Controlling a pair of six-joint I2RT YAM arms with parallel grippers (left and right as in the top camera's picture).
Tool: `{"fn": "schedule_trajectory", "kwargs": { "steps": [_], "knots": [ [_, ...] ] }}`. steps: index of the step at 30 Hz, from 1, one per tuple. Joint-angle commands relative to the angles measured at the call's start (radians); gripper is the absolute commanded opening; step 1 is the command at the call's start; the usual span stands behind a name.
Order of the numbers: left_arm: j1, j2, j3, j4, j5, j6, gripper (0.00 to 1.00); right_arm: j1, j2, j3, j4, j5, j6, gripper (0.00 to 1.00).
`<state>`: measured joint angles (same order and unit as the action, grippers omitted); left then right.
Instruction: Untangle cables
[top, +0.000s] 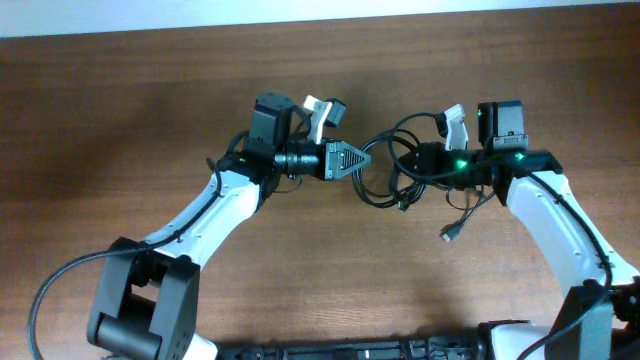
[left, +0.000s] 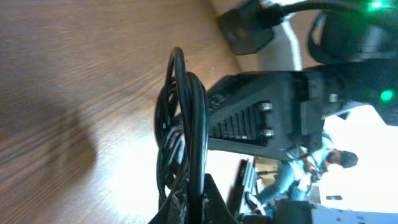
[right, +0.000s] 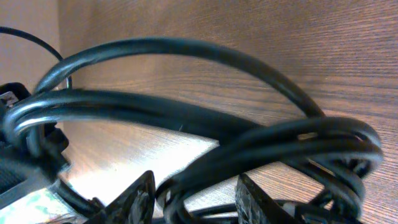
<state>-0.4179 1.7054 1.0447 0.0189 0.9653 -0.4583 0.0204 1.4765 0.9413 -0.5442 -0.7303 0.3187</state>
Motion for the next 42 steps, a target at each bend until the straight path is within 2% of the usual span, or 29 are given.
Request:
{"fn": "schedule_trajectory", "kwargs": {
  "steps": [1,2,5,9,10,14,15,17,19,21,22,24,28,36,39,42],
  "knots": [
    [-0.002,-0.028,0.025,0.039,0.106,-0.06,0.0,0.007,0.002,0.017,0.003,0.022,0.032,0.33],
    [-0.002,-0.028,0.025,0.049,0.106,-0.076,0.0,0.007,0.002,0.017,0.003,0.025,0.039,0.27],
    [-0.002,-0.028,0.025,0.06,0.105,-0.077,0.0,0.007,0.002,0.017,0.002,0.023,0.039,0.22],
    [-0.001,-0.028,0.025,0.055,0.077,-0.075,0.0,0.007,0.002,0.017,-0.002,-0.004,0.039,0.04],
    [-0.001,-0.027,0.025,0.055,0.043,-0.068,0.0,0.006,0.002,0.017,-0.004,-0.019,0.038,0.04],
    [0.017,-0.027,0.025,0.004,-0.159,0.003,0.0,0.006,0.002,0.017,-0.005,-0.118,-0.025,0.04],
    [0.031,-0.027,0.025,-0.04,-0.256,0.016,0.0,0.006,0.002,0.017,-0.006,-0.142,-0.055,0.04],
    [0.079,-0.027,0.025,-0.148,-0.478,0.067,0.0,0.005,0.002,0.017,-0.021,-0.094,-0.06,0.04],
    [0.144,-0.029,0.025,-0.201,-0.59,0.072,0.0,0.005,0.002,0.017,-0.065,0.046,-0.055,0.04],
    [0.233,-0.041,0.026,-0.196,-0.564,0.071,0.0,0.005,0.002,0.017,-0.141,0.275,-0.023,0.04],
    [0.282,-0.052,0.029,-0.183,-0.505,0.071,0.0,0.005,0.002,0.017,-0.183,0.402,0.006,0.04],
    [0.347,-0.068,0.039,-0.155,-0.386,0.071,0.0,0.005,0.002,0.017,-0.219,0.532,0.016,0.04],
    [0.425,-0.093,0.054,-0.136,-0.246,0.071,0.0,0.005,0.002,0.021,-0.227,0.649,0.016,0.04],
    [0.515,-0.127,0.054,-0.173,-0.247,0.071,0.0,-0.003,0.0,0.082,-0.277,0.808,0.024,0.04],
    [0.517,-0.127,0.054,-0.2,-0.243,0.071,0.0,-0.041,0.0,0.111,-0.332,0.907,0.106,0.04],
    [0.517,-0.127,0.054,-0.188,-0.22,0.071,0.0,-0.1,0.0,0.132,-0.362,0.935,0.121,0.04]
  ]
}}
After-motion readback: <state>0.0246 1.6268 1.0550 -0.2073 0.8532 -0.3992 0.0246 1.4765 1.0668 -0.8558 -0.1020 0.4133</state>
